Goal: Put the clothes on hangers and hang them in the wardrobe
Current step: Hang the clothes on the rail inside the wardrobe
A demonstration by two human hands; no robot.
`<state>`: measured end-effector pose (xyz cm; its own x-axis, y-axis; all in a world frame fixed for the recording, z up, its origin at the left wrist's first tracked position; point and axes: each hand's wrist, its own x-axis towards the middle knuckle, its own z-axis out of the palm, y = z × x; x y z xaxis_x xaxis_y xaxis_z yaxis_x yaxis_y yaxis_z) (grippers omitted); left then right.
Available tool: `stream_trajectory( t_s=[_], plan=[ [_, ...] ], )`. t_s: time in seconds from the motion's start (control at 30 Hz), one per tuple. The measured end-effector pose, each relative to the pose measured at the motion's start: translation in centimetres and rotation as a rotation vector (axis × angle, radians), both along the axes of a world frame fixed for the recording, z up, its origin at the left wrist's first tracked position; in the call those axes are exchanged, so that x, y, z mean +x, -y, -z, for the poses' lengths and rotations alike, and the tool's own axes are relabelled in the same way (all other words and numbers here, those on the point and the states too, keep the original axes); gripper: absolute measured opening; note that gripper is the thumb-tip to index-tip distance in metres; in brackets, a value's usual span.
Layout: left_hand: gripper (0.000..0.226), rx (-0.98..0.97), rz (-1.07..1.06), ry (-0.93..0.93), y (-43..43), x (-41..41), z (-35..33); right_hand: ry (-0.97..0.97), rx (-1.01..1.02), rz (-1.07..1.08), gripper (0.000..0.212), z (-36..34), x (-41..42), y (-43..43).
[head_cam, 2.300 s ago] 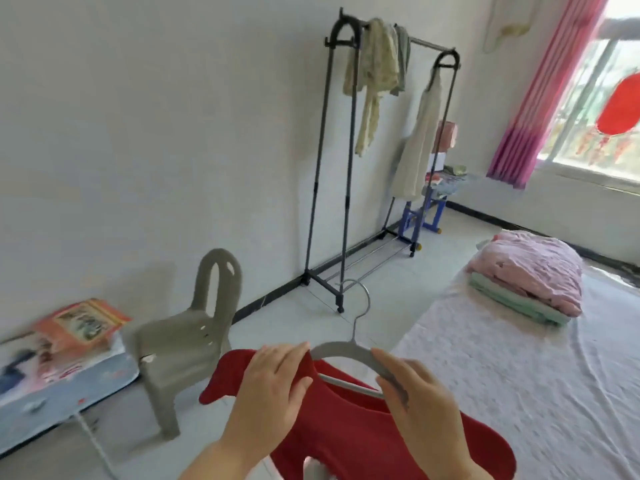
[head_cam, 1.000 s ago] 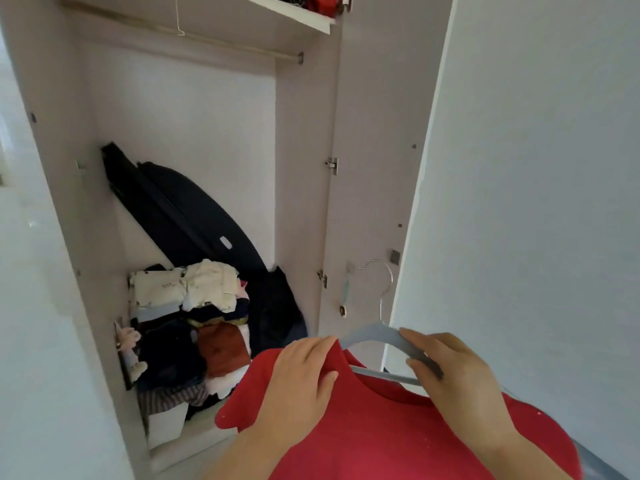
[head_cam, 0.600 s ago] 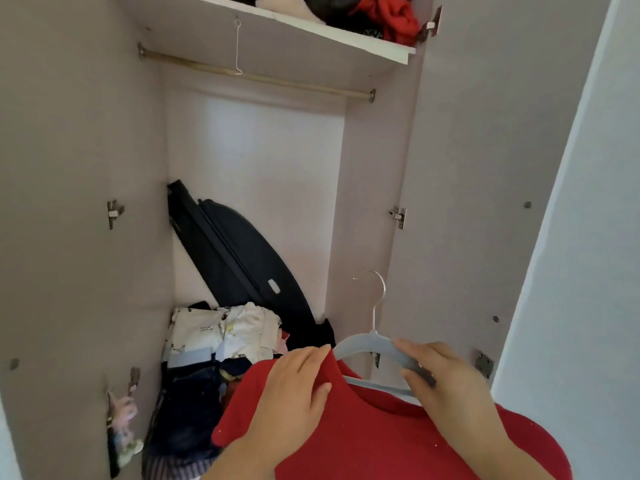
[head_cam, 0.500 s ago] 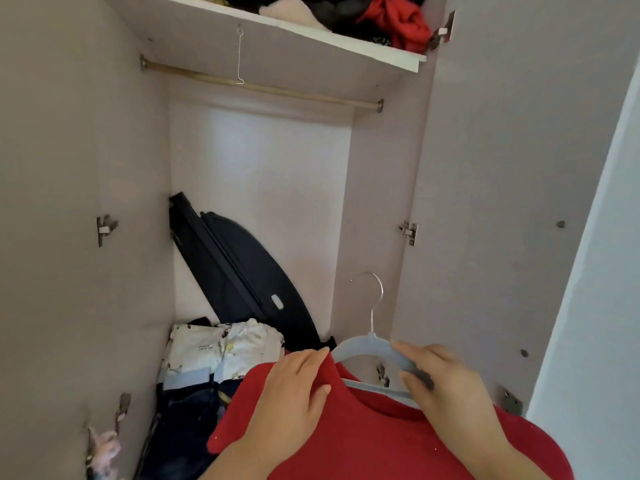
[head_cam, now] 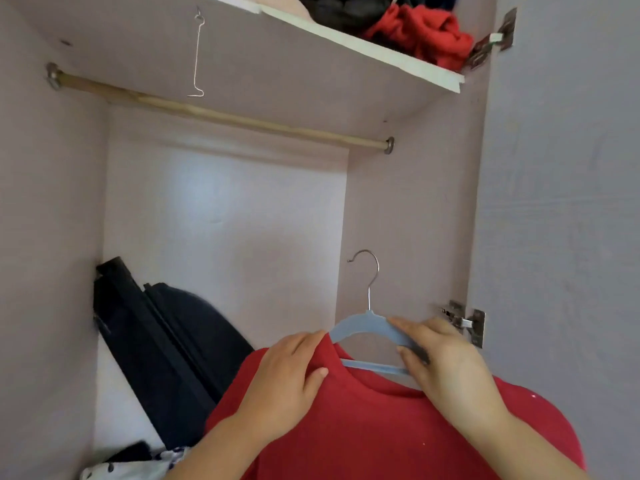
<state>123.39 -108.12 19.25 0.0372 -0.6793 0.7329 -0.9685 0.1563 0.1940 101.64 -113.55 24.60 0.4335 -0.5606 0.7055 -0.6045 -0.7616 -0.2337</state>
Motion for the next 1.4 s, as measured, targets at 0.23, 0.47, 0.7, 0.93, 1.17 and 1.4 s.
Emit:
stream_trajectory(
  t_s=[0.23,0.47,0.7,0.93,1.17,1.4],
  plan=[
    [0.052,-0.055,0.016,0.014,11.4,6.6,-6.2,-0.019,-0.134,0.053,0.043,-6.5,6.5,9.9],
    [0.053,-0.124,-0.032,0.072,21.4,10.8,-12.7,-0.025,-0.261,0.104,0.036,-12.9,11.3,20.7],
    [0.053,-0.218,-0.148,0.129,28.1,12.6,-21.0,0.027,-0.371,0.243,0.032,-21.6,12.8,29.4],
    [0.052,-0.296,-0.282,0.165,29.8,14.7,-24.3,0.065,-0.385,0.369,0.035,-27.3,14.5,33.7],
    [0.053,-0.251,-0.399,0.219,29.1,17.9,-23.6,0.044,-0.281,0.433,0.039,-29.1,17.0,36.1],
    [0.053,-0.239,-0.425,0.247,28.8,18.6,-23.5,0.016,-0.232,0.419,0.035,-27.0,18.0,37.4]
  ],
)
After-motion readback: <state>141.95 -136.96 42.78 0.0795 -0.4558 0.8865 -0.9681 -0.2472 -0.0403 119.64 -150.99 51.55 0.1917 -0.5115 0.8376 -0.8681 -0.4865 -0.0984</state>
